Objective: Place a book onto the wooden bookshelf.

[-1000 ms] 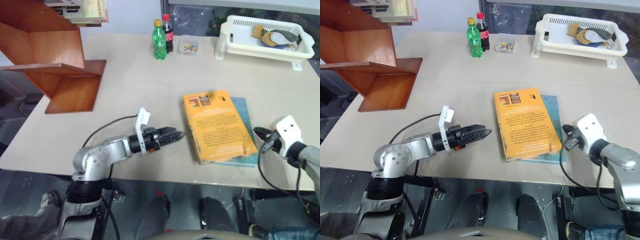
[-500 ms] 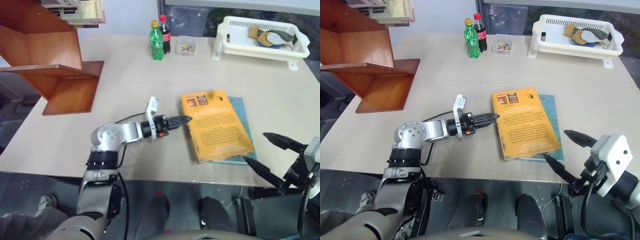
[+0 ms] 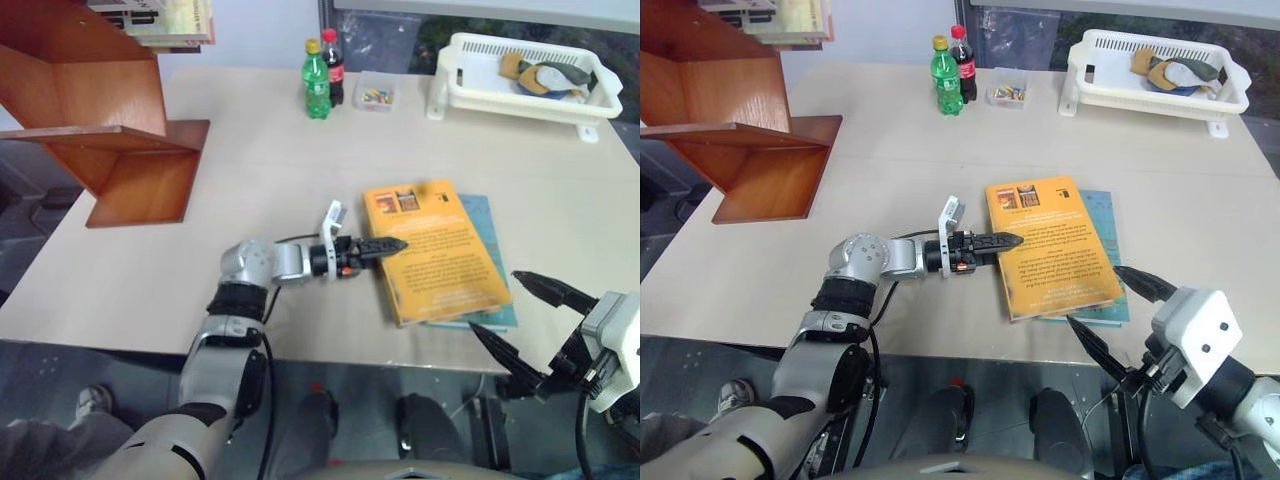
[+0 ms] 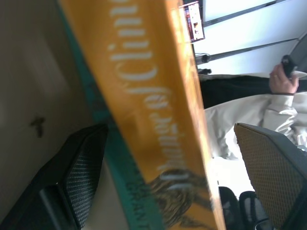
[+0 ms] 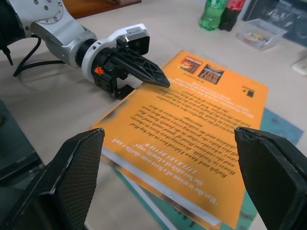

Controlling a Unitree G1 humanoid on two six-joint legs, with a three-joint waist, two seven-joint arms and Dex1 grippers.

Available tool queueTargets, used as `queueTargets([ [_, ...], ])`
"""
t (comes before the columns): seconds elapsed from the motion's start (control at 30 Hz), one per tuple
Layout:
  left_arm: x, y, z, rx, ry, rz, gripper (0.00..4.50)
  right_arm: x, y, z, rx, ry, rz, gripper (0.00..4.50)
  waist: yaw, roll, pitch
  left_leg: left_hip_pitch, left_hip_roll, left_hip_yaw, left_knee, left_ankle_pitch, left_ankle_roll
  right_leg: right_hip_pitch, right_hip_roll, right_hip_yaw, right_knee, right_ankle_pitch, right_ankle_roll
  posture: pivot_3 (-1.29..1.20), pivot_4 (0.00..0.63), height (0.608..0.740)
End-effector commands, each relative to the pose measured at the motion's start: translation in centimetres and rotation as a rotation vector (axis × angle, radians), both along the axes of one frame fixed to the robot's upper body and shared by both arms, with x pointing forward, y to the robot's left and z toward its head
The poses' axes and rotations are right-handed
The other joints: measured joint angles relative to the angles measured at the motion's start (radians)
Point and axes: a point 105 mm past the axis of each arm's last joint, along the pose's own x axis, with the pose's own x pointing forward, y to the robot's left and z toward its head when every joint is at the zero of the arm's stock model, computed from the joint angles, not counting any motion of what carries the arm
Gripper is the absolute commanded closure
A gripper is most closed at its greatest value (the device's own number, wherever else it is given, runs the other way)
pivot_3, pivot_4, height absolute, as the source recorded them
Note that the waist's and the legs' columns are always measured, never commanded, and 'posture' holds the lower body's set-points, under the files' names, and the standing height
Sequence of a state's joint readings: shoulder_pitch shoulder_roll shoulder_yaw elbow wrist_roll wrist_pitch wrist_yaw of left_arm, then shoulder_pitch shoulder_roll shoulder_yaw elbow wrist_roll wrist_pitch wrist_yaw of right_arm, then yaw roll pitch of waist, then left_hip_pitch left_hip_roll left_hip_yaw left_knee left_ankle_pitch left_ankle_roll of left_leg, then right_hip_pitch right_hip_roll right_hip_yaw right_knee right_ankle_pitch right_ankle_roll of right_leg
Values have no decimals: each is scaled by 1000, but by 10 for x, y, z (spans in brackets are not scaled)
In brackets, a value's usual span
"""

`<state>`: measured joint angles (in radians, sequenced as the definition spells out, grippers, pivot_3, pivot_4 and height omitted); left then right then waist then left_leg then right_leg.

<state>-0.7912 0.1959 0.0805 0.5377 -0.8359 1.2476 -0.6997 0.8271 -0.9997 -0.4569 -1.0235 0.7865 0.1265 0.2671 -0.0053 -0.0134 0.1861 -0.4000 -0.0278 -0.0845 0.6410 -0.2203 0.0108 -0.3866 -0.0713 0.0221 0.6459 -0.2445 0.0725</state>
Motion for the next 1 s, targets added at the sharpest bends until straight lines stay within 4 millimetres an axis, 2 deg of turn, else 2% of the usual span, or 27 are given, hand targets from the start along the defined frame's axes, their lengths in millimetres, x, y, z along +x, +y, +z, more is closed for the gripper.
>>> queueTargets([
  [0.03,5,-4,7,-32,-19,4,0,-4,7,9,12,-61,16,58,1,0,0,0,0,0,0,0,0,0,0,0,0,0,0,0,150,740],
  [0.23,3,-11,5,-44,2,-21,0,-7,10,9,16,-73,16,58,4,-1,0,0,0,0,0,0,0,0,0,0,0,0,0,0,150,740],
  [0.33,4,-12,4,-47,18,-11,713,-6,12,8,22,-69,20,0,7,-2,0,0,0,0,0,0,0,0,0,0,0,0,0,0,150,740],
  [0.43,4,-10,4,-48,21,-10,2197,-3,14,7,11,-68,19,0,7,-3,-1,0,0,0,0,0,0,0,0,0,0,0,0,0,150,740],
  [0.47,5,-10,4,-48,23,-8,2831,-1,14,7,9,-70,18,0,8,-3,-1,-1,0,0,0,0,0,0,0,0,0,0,0,0,150,740],
  [0.5,5,-9,5,-49,25,-4,3041,0,14,7,7,-73,16,0,8,-4,-1,-1,0,0,0,0,0,0,0,0,0,0,0,0,150,740],
  [0.53,5,-8,5,-54,27,1,3532,2,14,8,5,-74,16,0,9,-4,-1,0,0,0,0,0,0,0,0,0,0,0,0,0,150,740],
  [0.6,5,-7,6,-62,30,7,4240,3,15,7,0,-75,17,0,10,-6,-2,-1,0,0,1,0,0,0,0,0,-1,0,0,0,150,740],
  [0.83,8,11,15,-78,32,58,4240,9,16,6,-14,-70,31,0,11,-6,-2,-1,1,-1,1,0,0,0,0,-1,-1,0,0,0,150,740],
  [0.93,13,27,26,-83,8,115,4240,14,17,7,-18,-72,41,0,10,-7,-2,-1,2,-1,1,0,0,0,0,-1,0,1,-2,0,150,740],
  [1.0,19,43,38,-59,-71,177,4240,20,17,8,-13,-79,60,0,7,-7,-1,-1,2,-2,1,0,0,0,0,-1,0,2,-2,0,150,740],
])
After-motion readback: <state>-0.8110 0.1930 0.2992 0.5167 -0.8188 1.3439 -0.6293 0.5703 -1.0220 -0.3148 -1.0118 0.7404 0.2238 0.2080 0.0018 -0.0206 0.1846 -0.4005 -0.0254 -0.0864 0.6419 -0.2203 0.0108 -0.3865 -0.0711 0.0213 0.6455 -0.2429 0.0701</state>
